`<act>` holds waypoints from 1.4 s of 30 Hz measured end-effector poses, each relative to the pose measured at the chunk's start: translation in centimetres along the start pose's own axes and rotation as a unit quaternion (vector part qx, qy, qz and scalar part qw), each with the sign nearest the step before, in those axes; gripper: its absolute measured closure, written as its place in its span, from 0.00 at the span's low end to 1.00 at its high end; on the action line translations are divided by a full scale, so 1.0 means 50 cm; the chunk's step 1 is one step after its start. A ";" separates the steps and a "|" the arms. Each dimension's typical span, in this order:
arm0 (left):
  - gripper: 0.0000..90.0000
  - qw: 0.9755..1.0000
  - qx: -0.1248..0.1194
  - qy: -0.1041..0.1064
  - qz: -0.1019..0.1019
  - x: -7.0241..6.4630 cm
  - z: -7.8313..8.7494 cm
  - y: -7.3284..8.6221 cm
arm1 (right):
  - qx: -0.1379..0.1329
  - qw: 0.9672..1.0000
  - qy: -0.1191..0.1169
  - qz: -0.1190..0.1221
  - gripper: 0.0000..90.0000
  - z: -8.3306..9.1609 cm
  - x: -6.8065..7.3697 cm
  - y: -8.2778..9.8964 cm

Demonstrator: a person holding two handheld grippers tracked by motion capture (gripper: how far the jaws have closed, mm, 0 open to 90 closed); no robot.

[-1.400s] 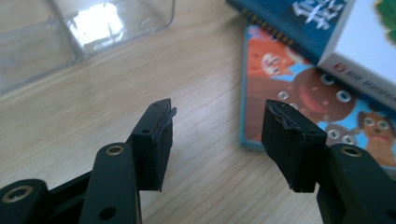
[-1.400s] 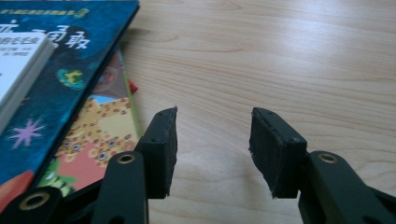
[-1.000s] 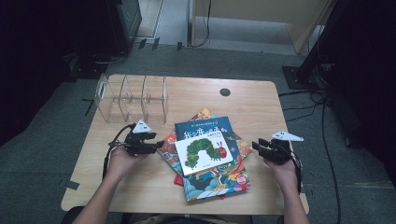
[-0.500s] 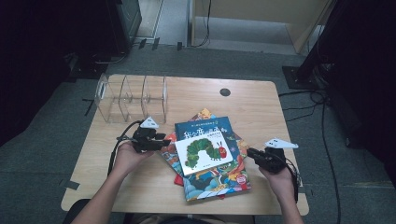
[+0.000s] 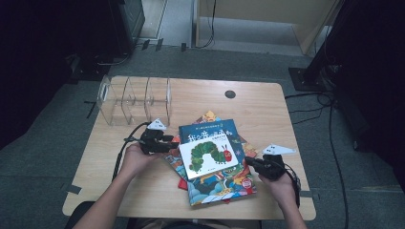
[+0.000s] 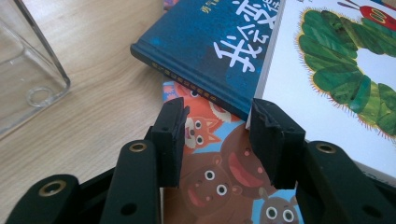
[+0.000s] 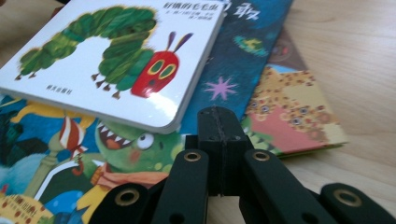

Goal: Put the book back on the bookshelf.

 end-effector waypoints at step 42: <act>0.39 1.000 0.008 0.026 0.014 -0.010 0.020 0.010 | 0.001 0.997 -0.030 0.068 0.92 -0.048 0.025 -0.021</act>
Point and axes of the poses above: each handheld gripper's, and its own axes: z roughly backward along the jaws, y roughly out of its underside, x roughly to its left, the point moved 6 cm from there along -z, roughly forward along the jaws, and after that the axes turned 6 degrees about x, right-handed, at the moved point
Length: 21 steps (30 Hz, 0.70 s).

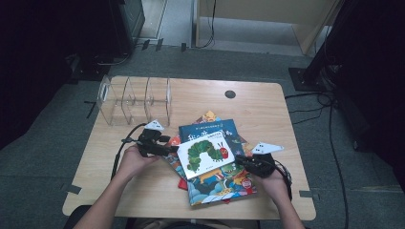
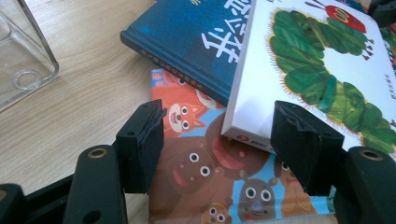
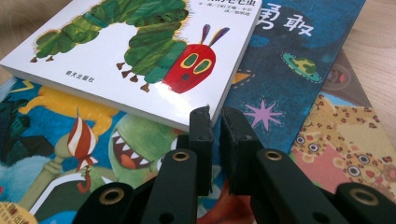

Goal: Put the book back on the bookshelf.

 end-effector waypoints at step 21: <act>0.40 1.000 -0.001 0.012 0.013 -0.017 0.004 0.006 | 0.003 1.000 0.011 0.003 0.91 -0.035 -0.006 -0.038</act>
Point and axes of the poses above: each handheld gripper's, and its own axes: z roughly backward along the jaws, y roughly out of its underside, x roughly to its left, the point moved 6 cm from there along -z, roughly forward along the jaws, and after that the axes turned 6 degrees about x, right-handed, at the moved point
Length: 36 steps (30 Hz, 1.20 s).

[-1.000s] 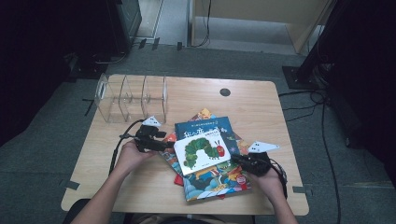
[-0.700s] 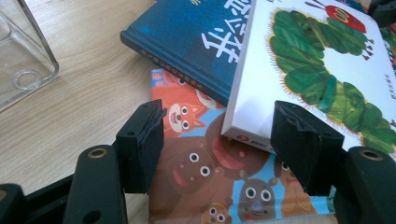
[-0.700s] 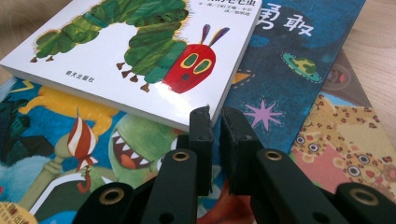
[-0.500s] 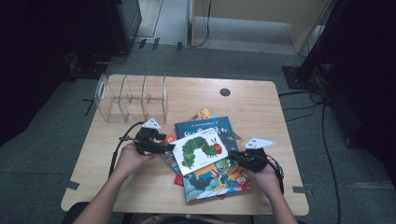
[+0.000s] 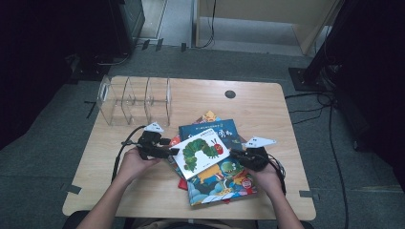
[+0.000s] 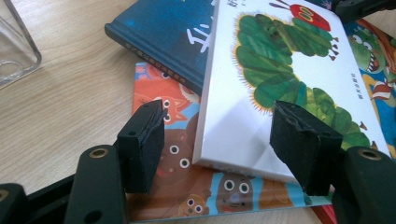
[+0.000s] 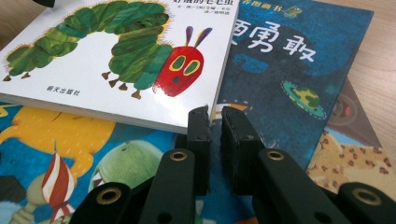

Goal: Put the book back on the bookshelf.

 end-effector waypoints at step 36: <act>0.39 0.998 0.035 0.056 0.023 0.002 -0.034 -0.015 | 0.012 0.999 -0.035 0.034 1.00 -0.047 0.089 -0.029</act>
Point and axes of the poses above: each handheld gripper's, and its own axes: z roughly backward along the jaws, y roughly out of its underside, x roughly to its left, the point moved 6 cm from there along -z, roughly forward along the jaws, and after that the axes turned 6 degrees about x, right-handed, at the moved point
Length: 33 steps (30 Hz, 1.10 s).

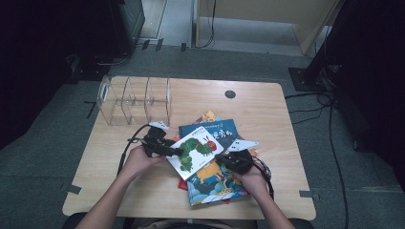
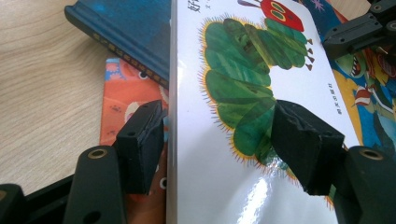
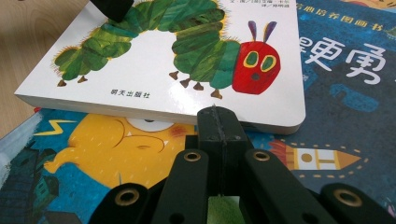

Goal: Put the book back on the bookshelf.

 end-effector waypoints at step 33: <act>0.45 0.993 0.056 -0.036 0.095 0.001 -0.002 -0.033 | 0.005 1.000 -0.002 0.021 1.00 -0.030 0.035 -0.021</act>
Point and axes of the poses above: each handheld gripper's, and its own axes: z roughly backward along the jaws, y roughly out of its underside, x roughly to its left, the point moved 6 cm from there along -z, roughly forward along the jaws, and after that the axes turned 6 degrees about x, right-handed, at the moved point
